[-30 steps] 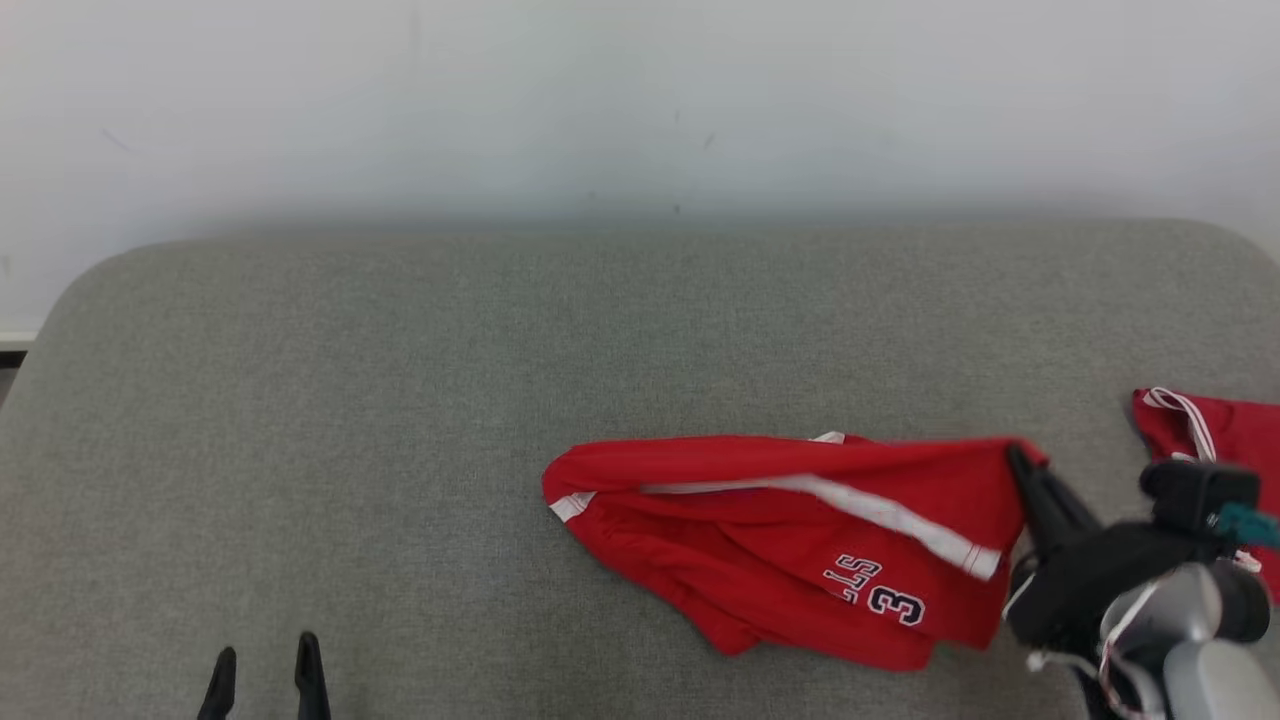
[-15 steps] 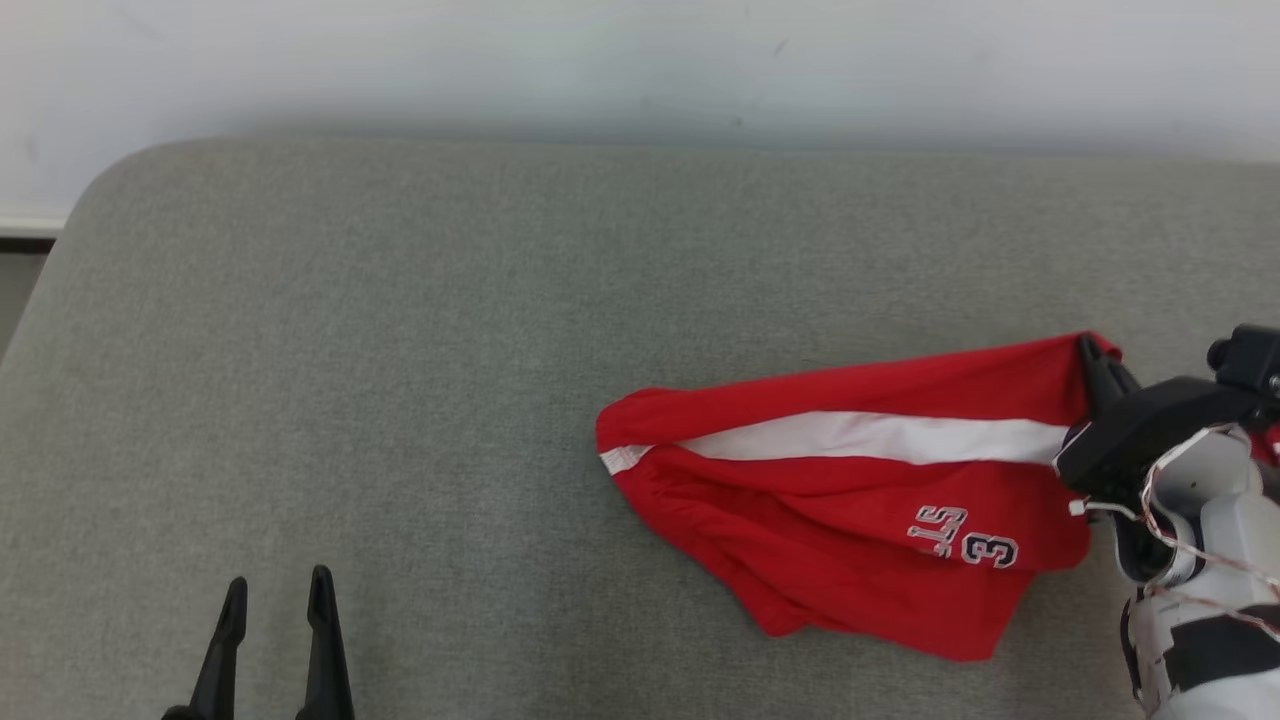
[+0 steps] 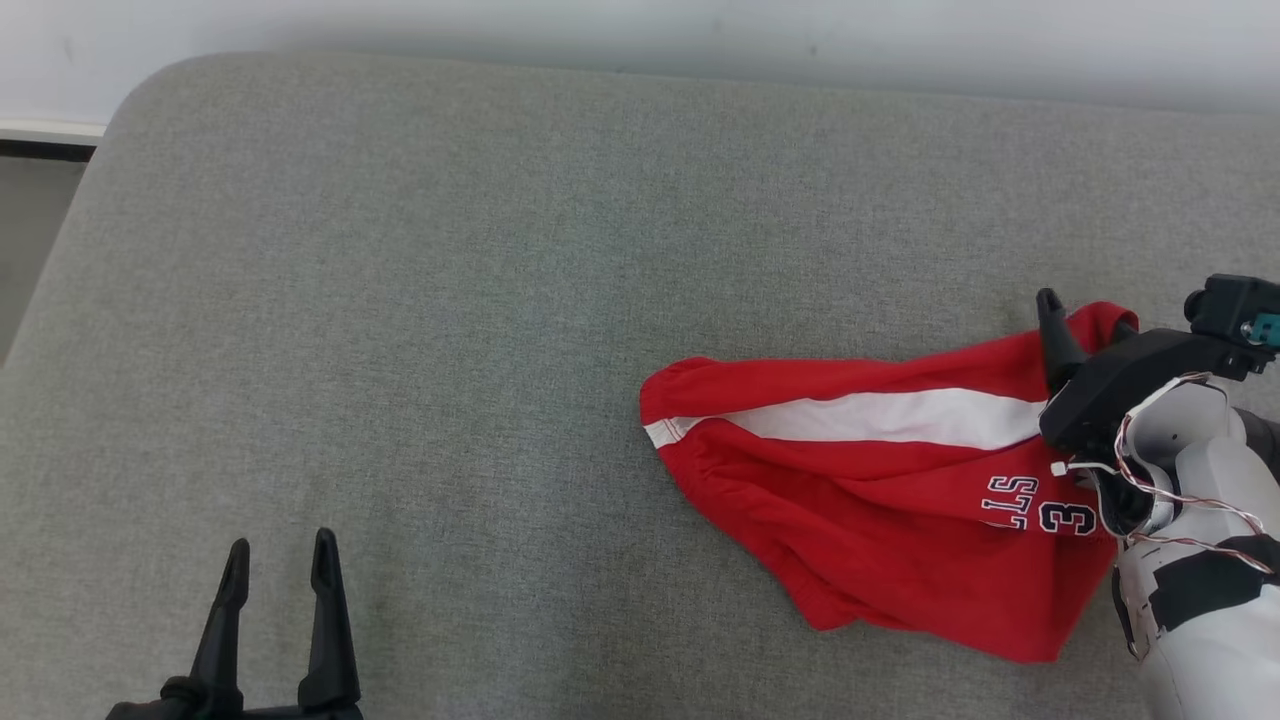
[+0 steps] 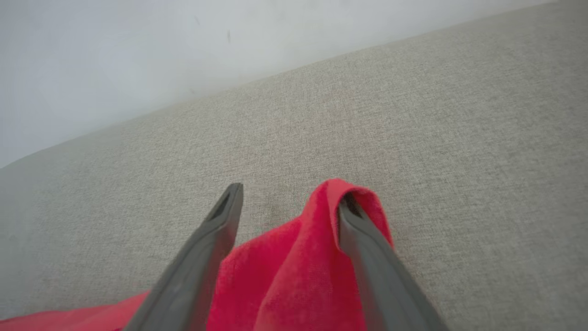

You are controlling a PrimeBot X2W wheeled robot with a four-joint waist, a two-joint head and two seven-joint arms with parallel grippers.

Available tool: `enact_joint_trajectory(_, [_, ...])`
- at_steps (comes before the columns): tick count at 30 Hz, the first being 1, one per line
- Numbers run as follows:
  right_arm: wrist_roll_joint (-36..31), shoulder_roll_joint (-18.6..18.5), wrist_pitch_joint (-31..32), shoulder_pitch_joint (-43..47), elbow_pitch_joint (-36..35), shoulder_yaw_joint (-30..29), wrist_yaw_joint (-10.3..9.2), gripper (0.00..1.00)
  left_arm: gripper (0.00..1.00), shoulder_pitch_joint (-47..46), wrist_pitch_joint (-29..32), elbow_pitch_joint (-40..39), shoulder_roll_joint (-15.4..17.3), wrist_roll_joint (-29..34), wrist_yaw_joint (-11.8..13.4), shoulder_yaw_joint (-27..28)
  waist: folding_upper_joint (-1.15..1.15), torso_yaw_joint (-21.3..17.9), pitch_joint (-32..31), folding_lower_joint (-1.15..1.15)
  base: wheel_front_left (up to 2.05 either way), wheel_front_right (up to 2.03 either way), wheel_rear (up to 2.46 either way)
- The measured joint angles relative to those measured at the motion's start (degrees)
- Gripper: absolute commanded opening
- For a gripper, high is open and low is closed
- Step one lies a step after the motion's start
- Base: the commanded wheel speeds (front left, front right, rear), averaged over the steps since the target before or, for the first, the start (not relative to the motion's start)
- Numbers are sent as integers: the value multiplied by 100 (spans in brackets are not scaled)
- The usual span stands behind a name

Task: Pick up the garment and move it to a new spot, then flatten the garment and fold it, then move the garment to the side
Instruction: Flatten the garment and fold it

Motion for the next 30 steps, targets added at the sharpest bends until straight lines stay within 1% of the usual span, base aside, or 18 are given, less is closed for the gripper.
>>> enact_joint_trajectory(3, [187,-135,13,152,-47,252,0,100,100,20,0,38,-1,-7,24,0,0,-15,-83,-1,0,0,0])
enact_joint_trajectory(6, [330,-259,15,560,-250,423,0,100,100,117,0,75,-1,-7,44,40,0,-64,-223,-1,0,0,0])
enact_joint_trajectory(11, [488,-405,24,1256,-814,628,0,100,100,341,0,147,-1,-8,74,119,0,-250,-517,-1,0,0,0])
enact_joint_trajectory(15, [459,-426,-169,1876,-1423,643,0,100,100,496,0,197,-1,-18,76,152,-1,-412,-771,-2,0,0,0])
enact_joint_trajectory(18, [320,-376,-420,2329,-1997,631,0,100,100,608,0,236,-1,-24,87,171,-1,-524,-960,-2,0,0,0])
enact_joint_trajectory(20, [134,-335,-713,2654,-2435,645,0,100,100,671,0,264,0,-25,121,169,-1,-592,-1085,-2,0,0,0])
enact_joint_trajectory(23, [-58,-183,-1043,3099,-2953,625,0,100,100,765,0,298,0,-43,148,171,-2,-682,-1258,-2,0,0,0])
enact_joint_trajectory(26, [-401,-42,-1282,3565,-3414,715,0,100,100,793,0,347,0,-59,170,190,-1,-765,-1399,-3,0,0,0])
enact_joint_trajectory(30, [-753,2,-1712,3973,-3958,905,0,100,100,811,0,432,1,-65,171,241,-2,-844,-1533,-3,0,0,0])
